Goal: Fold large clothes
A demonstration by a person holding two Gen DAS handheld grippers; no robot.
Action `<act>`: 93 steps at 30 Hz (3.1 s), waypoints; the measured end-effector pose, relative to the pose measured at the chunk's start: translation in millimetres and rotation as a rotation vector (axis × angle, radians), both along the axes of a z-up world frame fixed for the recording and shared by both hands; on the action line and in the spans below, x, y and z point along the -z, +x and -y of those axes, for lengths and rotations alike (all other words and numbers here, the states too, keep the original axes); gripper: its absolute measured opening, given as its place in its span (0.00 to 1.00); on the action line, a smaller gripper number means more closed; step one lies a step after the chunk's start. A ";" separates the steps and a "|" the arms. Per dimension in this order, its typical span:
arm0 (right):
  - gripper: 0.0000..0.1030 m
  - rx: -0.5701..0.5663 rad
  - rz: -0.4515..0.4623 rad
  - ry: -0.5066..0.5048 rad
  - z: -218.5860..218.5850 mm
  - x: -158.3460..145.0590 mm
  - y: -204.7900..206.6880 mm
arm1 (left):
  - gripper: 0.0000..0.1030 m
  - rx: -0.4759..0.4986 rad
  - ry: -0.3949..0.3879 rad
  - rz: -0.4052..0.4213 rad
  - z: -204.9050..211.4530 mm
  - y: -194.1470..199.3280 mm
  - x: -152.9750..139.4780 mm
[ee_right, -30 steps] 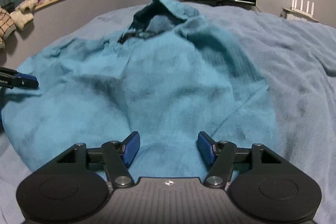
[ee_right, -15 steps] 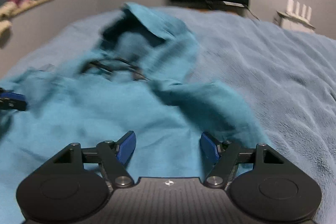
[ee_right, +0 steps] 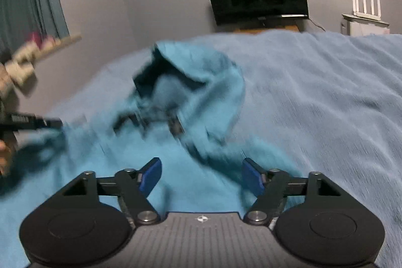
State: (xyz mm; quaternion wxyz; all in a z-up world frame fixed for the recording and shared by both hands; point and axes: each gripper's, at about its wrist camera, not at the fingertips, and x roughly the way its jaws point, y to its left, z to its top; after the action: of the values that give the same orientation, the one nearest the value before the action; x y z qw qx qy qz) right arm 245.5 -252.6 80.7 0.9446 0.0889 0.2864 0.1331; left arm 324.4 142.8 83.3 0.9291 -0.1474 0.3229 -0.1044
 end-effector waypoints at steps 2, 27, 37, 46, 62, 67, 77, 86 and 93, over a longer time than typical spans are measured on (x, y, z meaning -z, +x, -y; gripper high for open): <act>0.75 0.023 -0.008 0.050 0.2 -4.4 23.1 | 0.32 -0.001 0.027 0.006 11.5 9.2 -7.3; 0.29 0.138 -0.067 0.314 7.6 55.9 185.6 | 0.00 -0.019 -0.122 -0.019 49.8 145.3 64.8; 0.28 -0.002 0.156 0.280 6.1 8.4 97.0 | 0.00 0.139 -0.070 0.230 53.4 59.6 14.8; 0.27 -0.205 0.235 -0.080 -32.0 4.2 -22.7 | 0.00 0.228 0.002 0.190 33.5 -34.2 18.0; 0.31 -0.265 0.185 -0.344 -36.6 4.2 -149.2 | 0.00 0.190 0.058 0.190 -2.8 -161.9 -28.6; 0.38 -0.275 0.278 -0.224 -36.7 -49.5 -166.0 | 0.03 0.239 0.060 0.282 34.8 -171.3 -87.4; 0.45 -0.282 0.168 -0.155 -60.2 -62.0 -146.1 | 0.48 0.397 0.169 0.089 139.5 -153.7 -77.1; 0.40 -0.434 -0.116 -0.196 -92.4 62.2 -192.0 | 0.39 0.494 0.366 -0.207 147.2 -202.8 34.3; 0.40 -0.399 -0.101 -0.143 -72.8 64.8 -197.9 | 0.39 0.453 0.308 -0.199 131.7 -207.1 33.0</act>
State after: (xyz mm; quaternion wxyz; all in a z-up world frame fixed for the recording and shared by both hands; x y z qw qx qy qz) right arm 47.6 -179.8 15.9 0.8879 -0.0301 0.3541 0.2922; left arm 117.3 11.0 50.3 0.8574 0.0618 0.4491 -0.2438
